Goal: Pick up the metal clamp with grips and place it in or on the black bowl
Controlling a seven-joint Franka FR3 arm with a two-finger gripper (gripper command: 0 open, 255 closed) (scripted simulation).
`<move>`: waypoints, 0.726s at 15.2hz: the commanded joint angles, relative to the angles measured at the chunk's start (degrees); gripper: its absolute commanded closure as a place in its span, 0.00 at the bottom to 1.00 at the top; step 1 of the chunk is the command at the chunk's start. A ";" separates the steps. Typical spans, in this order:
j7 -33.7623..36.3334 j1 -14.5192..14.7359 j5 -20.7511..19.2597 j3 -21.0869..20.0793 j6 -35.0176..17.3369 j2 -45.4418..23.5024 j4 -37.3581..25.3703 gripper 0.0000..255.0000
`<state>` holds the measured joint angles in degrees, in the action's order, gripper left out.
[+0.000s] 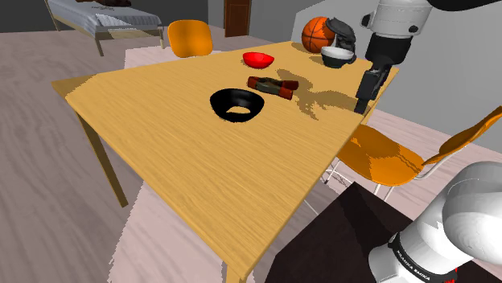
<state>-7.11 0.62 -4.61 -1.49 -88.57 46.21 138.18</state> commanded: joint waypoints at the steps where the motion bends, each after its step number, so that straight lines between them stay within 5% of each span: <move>1: 0.00 0.00 0.00 0.00 0.00 0.00 0.00 0.00; 11: -4.21 -0.73 -1.44 3.19 -10.19 -22.67 -12.85 0.00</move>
<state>-10.76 -0.03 -5.97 1.37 -98.24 26.05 127.38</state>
